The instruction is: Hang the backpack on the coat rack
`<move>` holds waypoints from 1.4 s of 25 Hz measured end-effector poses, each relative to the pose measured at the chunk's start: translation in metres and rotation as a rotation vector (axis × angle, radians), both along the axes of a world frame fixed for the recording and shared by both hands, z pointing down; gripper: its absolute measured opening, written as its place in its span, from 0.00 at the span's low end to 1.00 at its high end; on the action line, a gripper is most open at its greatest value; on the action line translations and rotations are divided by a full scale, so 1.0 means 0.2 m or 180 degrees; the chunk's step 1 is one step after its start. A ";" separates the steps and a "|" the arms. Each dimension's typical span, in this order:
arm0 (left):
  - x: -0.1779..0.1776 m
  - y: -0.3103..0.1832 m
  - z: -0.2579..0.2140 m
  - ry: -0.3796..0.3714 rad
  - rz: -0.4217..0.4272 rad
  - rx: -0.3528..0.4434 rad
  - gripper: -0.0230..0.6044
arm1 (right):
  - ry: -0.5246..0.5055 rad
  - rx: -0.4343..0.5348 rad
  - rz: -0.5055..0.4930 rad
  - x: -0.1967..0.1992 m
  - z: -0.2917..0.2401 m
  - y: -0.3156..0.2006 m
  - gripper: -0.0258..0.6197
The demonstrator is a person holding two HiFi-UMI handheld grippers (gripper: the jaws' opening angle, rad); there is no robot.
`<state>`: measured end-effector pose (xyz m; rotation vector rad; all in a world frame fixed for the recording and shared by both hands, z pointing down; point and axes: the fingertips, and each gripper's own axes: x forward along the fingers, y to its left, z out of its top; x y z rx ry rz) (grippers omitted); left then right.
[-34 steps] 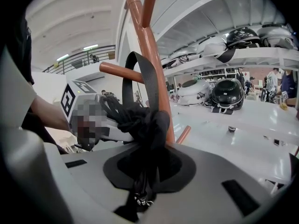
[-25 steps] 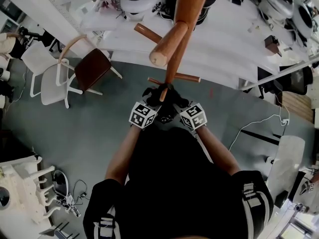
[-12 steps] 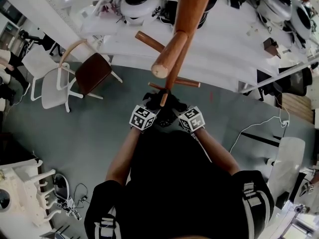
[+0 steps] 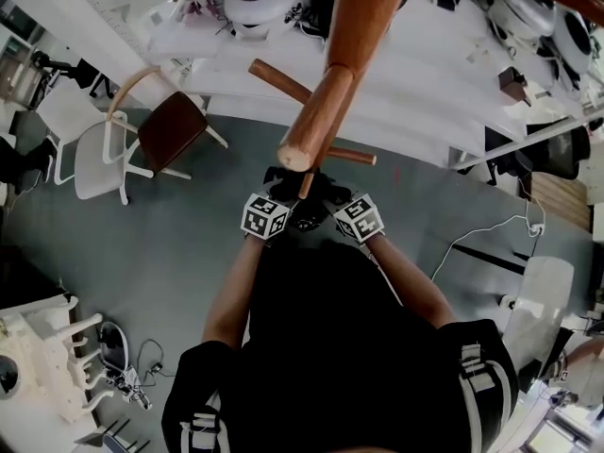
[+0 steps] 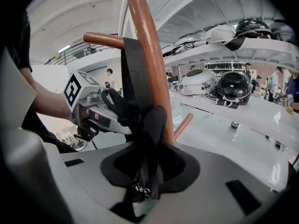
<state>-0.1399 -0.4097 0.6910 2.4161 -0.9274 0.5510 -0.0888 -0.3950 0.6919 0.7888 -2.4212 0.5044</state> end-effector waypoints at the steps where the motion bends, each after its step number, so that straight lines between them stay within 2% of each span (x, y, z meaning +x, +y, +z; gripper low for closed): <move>1: -0.02 0.00 0.00 -0.0024 -0.0074 0.0004 0.31 | -0.0004 -0.0011 -0.0001 0.00 0.00 0.00 0.23; 4: -0.09 0.01 -0.03 -0.0103 -0.0303 0.0032 0.36 | -0.0029 -0.0031 -0.0006 0.03 0.00 0.01 0.29; 9: -0.14 0.05 -0.11 -0.0101 -0.0556 0.0090 0.39 | -0.0140 -0.0061 -0.0024 0.14 -0.06 0.04 0.29; 12: -0.15 0.09 -0.19 -0.0005 -0.0714 0.0077 0.39 | -0.0188 -0.0092 -0.0104 0.19 -0.08 0.08 0.24; 17: -0.14 0.17 -0.32 0.0080 -0.0922 0.0207 0.32 | -0.0204 -0.0052 -0.0386 0.24 -0.11 0.18 0.07; 19: -0.14 0.20 -0.36 0.0030 -0.1027 0.0285 0.32 | -0.0292 -0.0026 -0.0471 0.24 -0.17 0.22 0.06; 20: -0.14 0.22 -0.38 0.0006 -0.1063 0.0336 0.27 | -0.0344 0.0004 -0.0501 0.24 -0.20 0.24 0.06; 21: -0.13 0.25 -0.40 -0.0002 -0.1086 0.0385 0.20 | -0.0389 0.0052 -0.0528 0.24 -0.22 0.25 0.06; 24: -0.08 0.33 -0.46 0.0027 -0.1063 0.0485 0.11 | -0.0502 0.0223 -0.0593 0.24 -0.32 0.28 0.06; 28: 0.02 0.44 -0.51 -0.0019 -0.0984 0.0548 0.09 | -0.0585 0.0332 -0.0675 0.26 -0.39 0.33 0.06; 35: 0.20 0.53 -0.57 0.0056 -0.0931 0.0629 0.09 | -0.0642 0.0498 -0.0780 0.34 -0.48 0.41 0.06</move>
